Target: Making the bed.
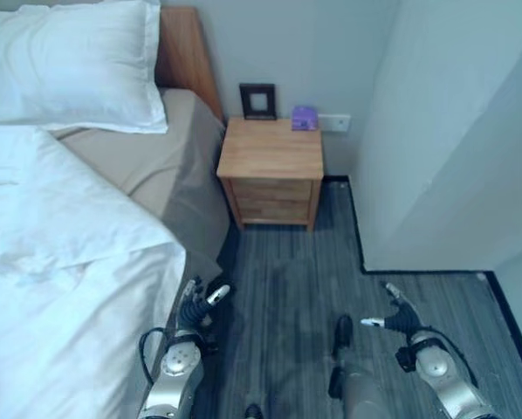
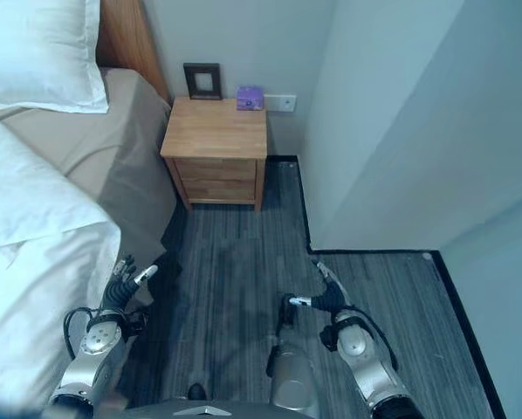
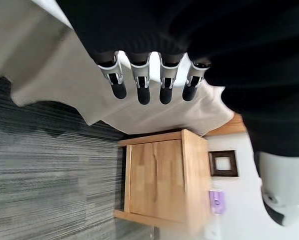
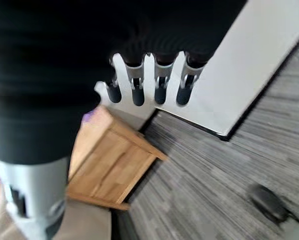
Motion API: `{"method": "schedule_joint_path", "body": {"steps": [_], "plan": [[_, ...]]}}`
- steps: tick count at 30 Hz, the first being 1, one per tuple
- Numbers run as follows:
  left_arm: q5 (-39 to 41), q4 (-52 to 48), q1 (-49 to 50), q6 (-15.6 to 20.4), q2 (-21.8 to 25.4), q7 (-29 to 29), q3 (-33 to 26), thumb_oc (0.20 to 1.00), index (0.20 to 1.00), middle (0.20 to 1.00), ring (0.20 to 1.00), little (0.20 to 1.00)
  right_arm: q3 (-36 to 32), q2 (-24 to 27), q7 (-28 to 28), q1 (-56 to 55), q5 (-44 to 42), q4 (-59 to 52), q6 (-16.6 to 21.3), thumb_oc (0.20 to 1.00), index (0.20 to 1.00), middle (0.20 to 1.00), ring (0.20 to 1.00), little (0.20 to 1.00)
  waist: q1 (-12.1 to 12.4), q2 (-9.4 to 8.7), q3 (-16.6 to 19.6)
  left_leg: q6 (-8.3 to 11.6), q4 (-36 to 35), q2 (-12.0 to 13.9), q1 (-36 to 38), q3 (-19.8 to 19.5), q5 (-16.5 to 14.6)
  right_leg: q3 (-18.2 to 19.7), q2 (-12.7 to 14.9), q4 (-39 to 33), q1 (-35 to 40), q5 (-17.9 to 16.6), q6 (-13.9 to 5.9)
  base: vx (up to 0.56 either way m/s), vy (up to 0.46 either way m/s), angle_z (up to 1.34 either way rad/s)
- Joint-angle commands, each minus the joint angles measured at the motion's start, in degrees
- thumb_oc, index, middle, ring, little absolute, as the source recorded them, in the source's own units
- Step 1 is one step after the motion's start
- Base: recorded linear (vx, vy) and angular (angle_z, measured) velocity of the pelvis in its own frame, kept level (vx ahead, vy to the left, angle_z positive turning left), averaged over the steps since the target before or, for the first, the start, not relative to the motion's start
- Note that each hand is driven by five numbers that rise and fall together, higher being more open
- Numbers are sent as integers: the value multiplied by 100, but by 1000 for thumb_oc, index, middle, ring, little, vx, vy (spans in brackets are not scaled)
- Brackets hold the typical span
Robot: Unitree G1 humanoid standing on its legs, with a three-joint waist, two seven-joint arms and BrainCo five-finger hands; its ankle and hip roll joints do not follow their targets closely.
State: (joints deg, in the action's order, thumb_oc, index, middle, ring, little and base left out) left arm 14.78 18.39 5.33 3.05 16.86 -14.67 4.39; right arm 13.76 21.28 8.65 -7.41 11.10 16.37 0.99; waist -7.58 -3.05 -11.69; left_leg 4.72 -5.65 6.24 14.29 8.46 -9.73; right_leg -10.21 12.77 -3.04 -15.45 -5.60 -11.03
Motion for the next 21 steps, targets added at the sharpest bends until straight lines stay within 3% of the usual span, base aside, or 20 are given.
{"method": "schedule_joint_path", "body": {"steps": [1,2,3,4,5,6,7,8,10,11,12,13,14,15,16,17,18,19,21], "plan": [[-374,-448,-200,300,85,48,45,1000,1000,1000,1000,1000,-234,105,81,111,-109,-289,188,1000,1000,1000,1000,1000,-292,229,-20,176,317,191,685,307,-208,303,-215,21,176,-318,-34,677,-341,75],[-321,-445,-79,326,-14,48,25,1000,1000,1000,1000,1000,-235,205,50,145,-134,-247,207,1000,1000,1000,1000,1000,-285,420,4,322,1335,436,508,129,189,281,-368,56,488,-277,133,669,-350,78],[-322,-446,-79,325,-14,48,20,1000,1000,1000,1000,1000,-231,205,50,149,-135,-246,208,1000,1000,1000,1000,1000,-314,403,20,326,1341,425,468,96,210,262,-344,52,471,-288,140,395,-328,61],[-210,-452,-70,324,-67,38,25,1000,1000,1000,1000,1000,-208,274,49,230,-109,-214,204,1000,1000,1000,1000,1000,-217,427,-40,399,2305,556,124,24,660,210,-404,6,726,-201,295,268,-404,28],[0,-521,4,312,-131,77,20,1000,1000,1000,1000,1000,-231,427,84,352,-100,-270,191,1000,1000,1000,1000,1000,-33,334,-207,442,3990,583,-716,-231,1361,119,-437,-97,1195,-11,606,266,-399,-9],[0,-522,1,310,-127,77,18,1000,1000,1000,1000,1000,-231,424,83,355,-100,-271,190,1000,1000,1000,1000,1000,-55,308,-190,437,3992,553,-758,-253,1386,105,-405,-100,1174,-23,607,437,-478,-19],[94,-594,89,344,-139,68,-21,1000,1000,1000,1000,1000,-292,571,143,418,-99,-345,167,1000,1000,1000,1000,1000,133,199,-334,400,4624,707,-1204,153,1350,61,-407,-195,1605,207,764,252,-211,-21],[94,-596,88,343,-136,68,-22,1000,1000,1000,1000,1000,-293,569,142,418,-99,-348,165,1000,1000,1000,1000,1000,137,175,-329,388,4609,681,-1209,164,1371,70,-382,-196,1592,195,762,374,-240,-17],[139,-577,96,377,-166,25,-30,1000,1000,1000,1000,1000,-214,664,104,558,-2,-401,114,1000,1000,1000,1000,1000,346,198,-422,371,4473,614,-1656,501,1075,69,-391,-196,1871,425,740,278,-43,-23],[139,-602,124,388,-182,41,-35,1000,1000,1000,1000,1000,-191,695,91,604,41,-397,107,1000,1000,1000,1000,1000,416,210,-410,343,4167,587,-1815,748,1062,86,-388,-196,1948,497,718,224,-8,-16],[139,-602,124,388,-182,41,-35,1000,1000,1000,1000,1000,-191,695,91,604,41,-397,107,1000,1000,1000,1000,1000,417,207,-408,343,4162,584,-1813,751,1065,88,-386,-196,1946,497,718,551,11,-22],[125,-653,196,404,-197,77,-75,1000,1000,1000,1000,1000,-211,741,121,608,110,-391,136,1000,1000,1000,1000,1000,469,363,-304,346,2934,919,-1949,1954,920,-212,-468,-196,2368,937,631,460,12,-2],[125,-660,206,400,-203,79,-73,1000,1000,1000,1000,1000,-210,747,122,602,113,-388,138,1000,1000,1000,1000,1000,480,356,-298,339,2883,889,-1899,1992,905,-204,-447,-196,2381,957,619,550,7,11],[139,-661,186,380,-181,81,-71,1000,1000,1000,1000,1000,-206,761,149,613,130,-402,130,1000,1000,1000,1000,1000,463,366,-273,339,2669,1008,-1880,2487,972,-361,-470,-196,2502,1047,619,229,-34,51],[125,-652,150,349,-170,58,-72,1000,1000,1000,1000,1000,-223,755,190,634,153,-395,130,1000,1000,1000,1000,1000,403,355,-236,373,2461,1166,-1731,3137,1046,-600,-491,-196,2649,1158,613,433,-116,63],[168,-697,134,328,-113,48,-93,1000,1000,1000,1000,1000,-234,807,213,651,171,-499,141,1000,1000,1000,1000,1000,354,323,-134,253,2326,1373,-1462,3969,1110,-1072,-522,-151,2860,1162,660,342,-110,65],[173,-711,149,321,-109,48,-94,1000,1000,1000,1000,1000,-231,807,213,642,171,-504,139,1000,1000,1000,1000,1000,340,316,-149,247,2314,1361,-1439,3962,1109,-1089,-518,-152,2890,1167,657,301,-60,50],[176,-707,204,303,-115,92,-83,1000,1000,1000,1000,1000,-219,793,192,638,203,-568,140,1000,1000,1000,1000,1000,324,325,-76,157,2090,1231,-1288,3977,1051,-1227,-500,-34,2928,1121,628,163,76,77],[174,-693,224,268,-114,109,-60,1000,1000,1000,1000,1000,-101,768,168,719,378,-606,142,1000,1000,1000,1000,1000,451,294,21,-23,1676,862,-1256,3640,952,-1445,-365,324,3025,1102,494,222,148,83]]}}
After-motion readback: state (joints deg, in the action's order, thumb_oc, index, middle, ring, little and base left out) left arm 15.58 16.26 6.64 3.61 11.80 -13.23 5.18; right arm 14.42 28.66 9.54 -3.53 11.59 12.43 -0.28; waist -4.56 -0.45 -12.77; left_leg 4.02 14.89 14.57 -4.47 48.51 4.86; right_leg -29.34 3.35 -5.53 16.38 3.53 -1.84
